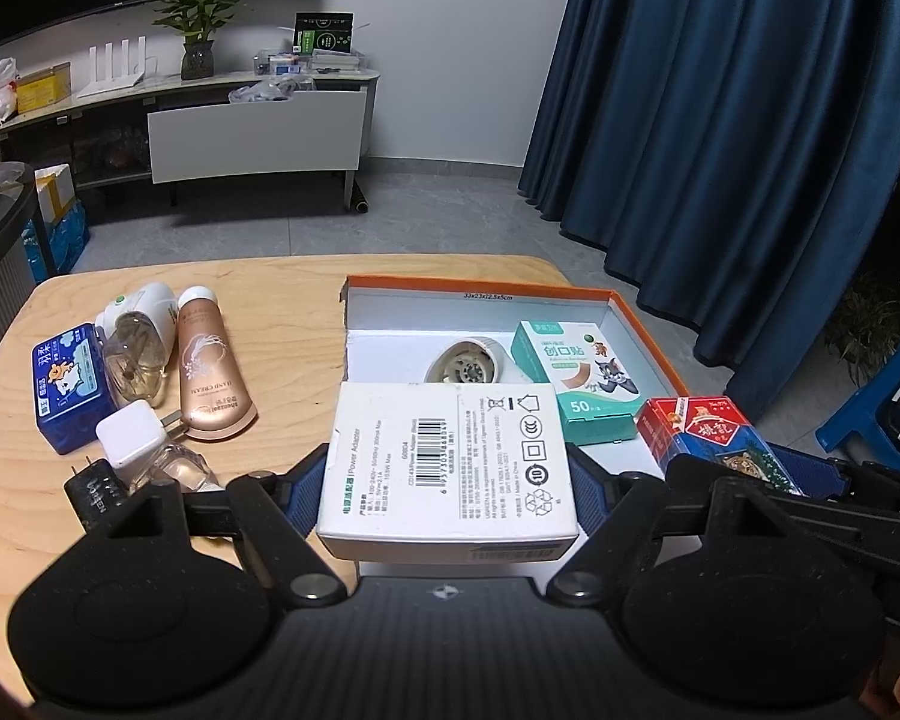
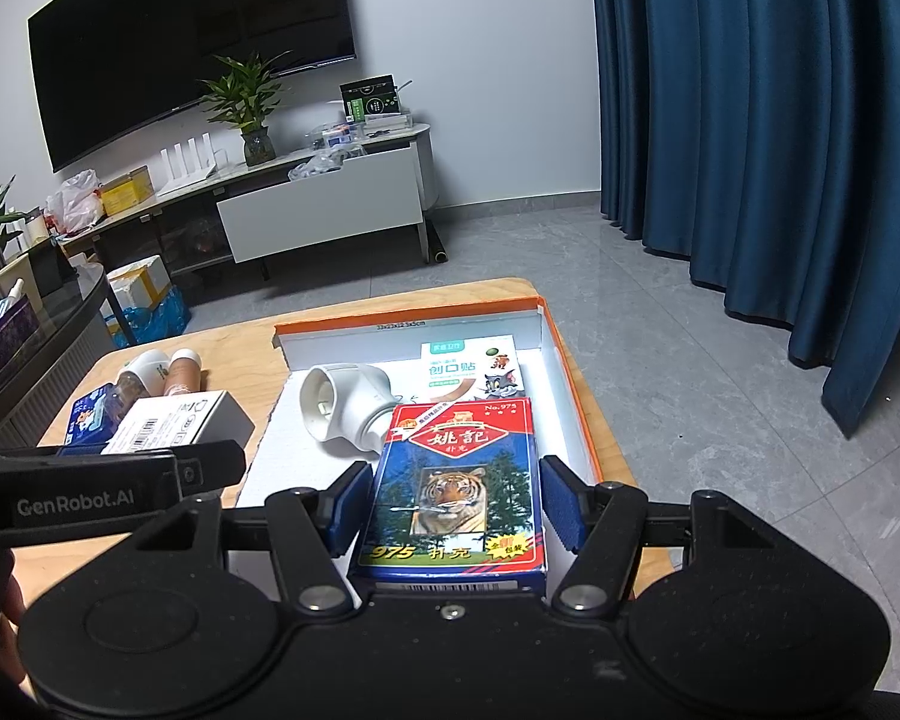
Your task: Organize rigid objects
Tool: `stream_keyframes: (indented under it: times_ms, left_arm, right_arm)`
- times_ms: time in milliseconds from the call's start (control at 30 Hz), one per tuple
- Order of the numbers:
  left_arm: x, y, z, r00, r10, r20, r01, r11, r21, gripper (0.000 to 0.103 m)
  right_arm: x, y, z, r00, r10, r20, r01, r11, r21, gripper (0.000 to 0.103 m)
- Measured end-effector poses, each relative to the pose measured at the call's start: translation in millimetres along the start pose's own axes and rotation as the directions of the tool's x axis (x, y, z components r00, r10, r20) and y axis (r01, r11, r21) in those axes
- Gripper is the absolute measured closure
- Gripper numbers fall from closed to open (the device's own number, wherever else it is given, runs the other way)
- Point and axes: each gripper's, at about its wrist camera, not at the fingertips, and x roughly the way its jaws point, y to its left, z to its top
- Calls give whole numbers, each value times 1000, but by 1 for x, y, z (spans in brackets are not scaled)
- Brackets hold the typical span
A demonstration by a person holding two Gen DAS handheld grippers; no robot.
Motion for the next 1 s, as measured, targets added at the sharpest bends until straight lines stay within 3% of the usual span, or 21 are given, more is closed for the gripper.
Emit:
stream_keyframes:
  times_ms: [1000]
  left_arm:
    - [0,1,1,1000,-6,3,6,1000,-12,24]
  right_arm:
    - [0,-3,2,1000,-8,-1,8,1000,-4,30]
